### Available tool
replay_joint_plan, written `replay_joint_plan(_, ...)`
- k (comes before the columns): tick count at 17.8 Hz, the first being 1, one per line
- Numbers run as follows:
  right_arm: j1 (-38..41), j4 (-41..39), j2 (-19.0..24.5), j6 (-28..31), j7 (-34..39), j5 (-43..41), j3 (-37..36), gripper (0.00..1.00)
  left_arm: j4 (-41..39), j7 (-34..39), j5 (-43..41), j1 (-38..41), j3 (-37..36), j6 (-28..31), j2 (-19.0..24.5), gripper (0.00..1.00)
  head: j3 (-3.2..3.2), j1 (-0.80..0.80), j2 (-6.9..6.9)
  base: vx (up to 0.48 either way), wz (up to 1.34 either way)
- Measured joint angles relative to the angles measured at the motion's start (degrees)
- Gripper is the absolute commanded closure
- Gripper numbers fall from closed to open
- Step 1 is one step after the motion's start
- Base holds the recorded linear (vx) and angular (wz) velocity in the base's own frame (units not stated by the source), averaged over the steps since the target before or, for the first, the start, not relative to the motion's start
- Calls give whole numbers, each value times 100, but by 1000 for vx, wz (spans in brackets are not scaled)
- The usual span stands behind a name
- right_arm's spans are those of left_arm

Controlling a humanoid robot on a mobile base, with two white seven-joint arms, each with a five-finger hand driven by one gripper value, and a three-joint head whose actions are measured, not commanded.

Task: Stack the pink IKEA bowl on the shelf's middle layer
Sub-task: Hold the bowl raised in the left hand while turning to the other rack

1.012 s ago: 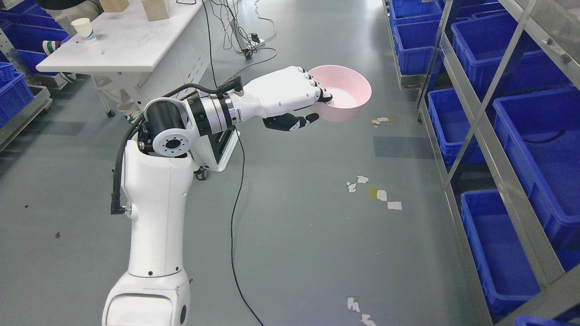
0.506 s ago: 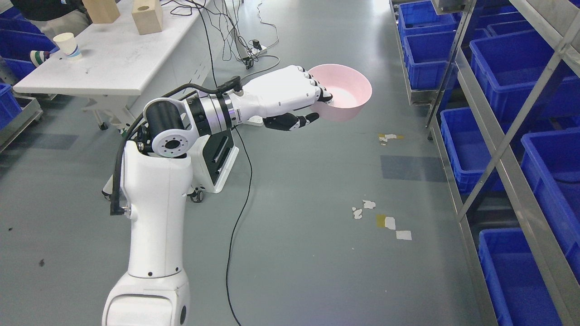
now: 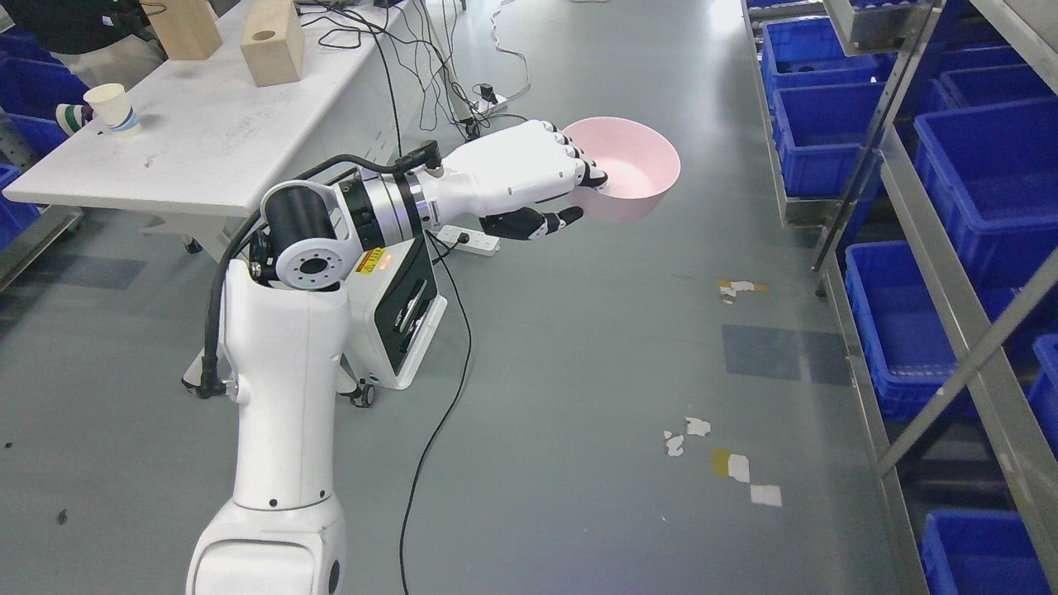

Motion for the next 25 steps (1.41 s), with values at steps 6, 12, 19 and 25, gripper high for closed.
replay_joint_plan(6,0,0,0,0,0,0,0,0,-27,12,46,6,1,0,0,99,0,0,0,356,163)
replay_joint_plan(12,-4,0,0,0,2,0,0,0,-37,59,67,-29,2,0,0,99,0,0,0,334,27)
replay_joint_plan(19,-1,0,0,0,4,0,0,0,-29,104,86,-158,2,0,0,99,0,0,0,201,-845)
replay_joint_plan(25,4,0,0,0,2,0,0,0,-16,115,266,-390,-92,0,0,99,0,0,0,127,-1565)
